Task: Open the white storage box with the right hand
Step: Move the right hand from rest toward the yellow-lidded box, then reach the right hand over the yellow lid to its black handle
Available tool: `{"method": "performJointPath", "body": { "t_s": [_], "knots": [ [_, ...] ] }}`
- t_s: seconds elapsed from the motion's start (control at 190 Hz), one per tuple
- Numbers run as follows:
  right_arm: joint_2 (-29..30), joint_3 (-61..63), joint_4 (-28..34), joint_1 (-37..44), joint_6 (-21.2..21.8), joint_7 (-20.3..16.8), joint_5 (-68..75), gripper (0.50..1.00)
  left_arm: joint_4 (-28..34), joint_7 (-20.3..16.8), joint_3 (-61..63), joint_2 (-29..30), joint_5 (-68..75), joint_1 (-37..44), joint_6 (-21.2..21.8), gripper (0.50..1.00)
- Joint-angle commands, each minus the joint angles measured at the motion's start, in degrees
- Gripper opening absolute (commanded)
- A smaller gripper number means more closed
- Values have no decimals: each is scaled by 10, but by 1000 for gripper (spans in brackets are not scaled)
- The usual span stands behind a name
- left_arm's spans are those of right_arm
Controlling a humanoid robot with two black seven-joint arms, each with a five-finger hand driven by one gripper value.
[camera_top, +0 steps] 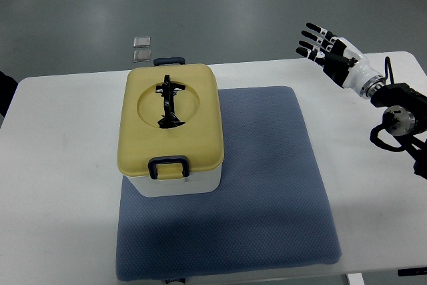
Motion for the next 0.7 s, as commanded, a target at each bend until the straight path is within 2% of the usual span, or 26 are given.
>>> {"method": "performJointPath", "body": {
  "t_s": [0.0, 0.452, 0.693],
  "knots": [
    [-4, 0, 10, 0, 1, 1, -39, 924, -1, 0, 0, 0, 0, 0, 0, 1000],
    [-27, 1, 79, 5, -6, 54, -314, 919, -1, 0, 0, 0, 0, 0, 0, 1000],
    [-34, 1, 151, 32, -57, 68, -543, 919, -1, 0, 0, 0, 0, 0, 0, 1000]
  ]
}}
